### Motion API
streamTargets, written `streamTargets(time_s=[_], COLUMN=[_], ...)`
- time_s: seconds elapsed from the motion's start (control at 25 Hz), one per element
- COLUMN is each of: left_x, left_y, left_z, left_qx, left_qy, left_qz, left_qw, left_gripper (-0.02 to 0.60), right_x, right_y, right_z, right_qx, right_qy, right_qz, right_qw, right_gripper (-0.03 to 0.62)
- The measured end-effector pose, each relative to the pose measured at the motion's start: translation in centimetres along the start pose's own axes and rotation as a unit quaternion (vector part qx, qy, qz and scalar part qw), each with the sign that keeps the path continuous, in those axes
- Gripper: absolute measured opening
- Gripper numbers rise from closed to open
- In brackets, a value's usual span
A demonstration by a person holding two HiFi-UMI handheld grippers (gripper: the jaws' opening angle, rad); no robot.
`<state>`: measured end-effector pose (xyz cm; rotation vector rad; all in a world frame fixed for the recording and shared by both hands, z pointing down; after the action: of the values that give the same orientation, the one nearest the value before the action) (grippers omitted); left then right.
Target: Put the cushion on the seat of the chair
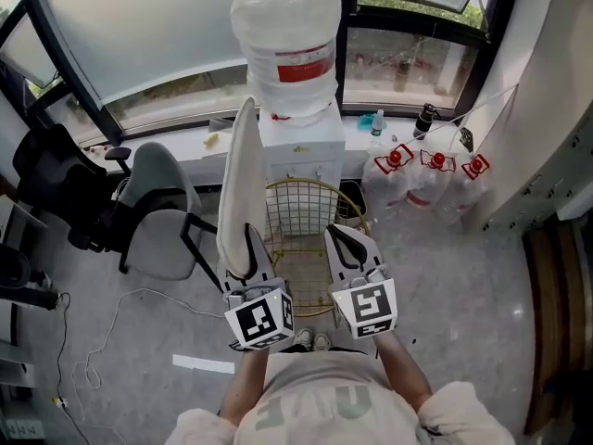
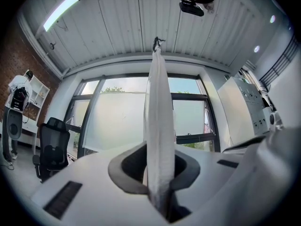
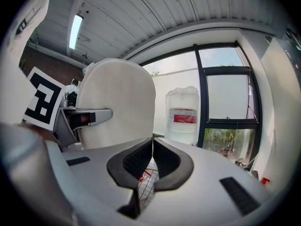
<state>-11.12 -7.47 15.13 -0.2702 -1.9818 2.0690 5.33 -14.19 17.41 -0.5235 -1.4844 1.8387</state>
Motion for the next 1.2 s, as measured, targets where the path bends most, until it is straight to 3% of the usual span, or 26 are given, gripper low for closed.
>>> streamTargets(time_s=[0.36, 0.6, 0.76, 1.2], left_x=[0.6, 0.1, -0.8, -2.2], left_y=[0.3, -0.8, -1.2, -4.9], left_z=[2.0, 3.2, 3.8, 5.8], left_qx=[-0.007, 0.015, 0.017, 0.049], left_qy=[-0.024, -0.066, -0.086, -0.105], left_qz=[-0.004, -0.03, -0.026, -0.032], left_qw=[0.9997, 0.9972, 0.9958, 0.9928], left_gripper=[0.052, 0.052, 0.052, 0.052], right_x=[-0.5, -0.2, 0.0, -1.1], right_y=[0.8, 0.9, 1.0, -1.8], right_z=[1.7, 2.9, 3.3, 5.1], right_qx=[-0.006, 0.003, 0.0, 0.008], right_qy=[-0.03, -0.04, -0.044, -0.05], right_qz=[0.003, 0.011, 0.007, 0.015], right_qw=[1.0, 0.999, 0.999, 0.999], right_gripper=[0.018, 0.018, 0.018, 0.018])
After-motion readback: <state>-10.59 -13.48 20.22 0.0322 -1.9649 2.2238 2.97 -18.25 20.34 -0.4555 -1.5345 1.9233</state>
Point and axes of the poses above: the fingertips, and each gripper's own axes: z forward along the fingers, x to its left, y out of its top, the point moved 4 cm from there along -z, backward along the fingers, and after that the axes turned 13 degrees about x, right-handed, at the moved point
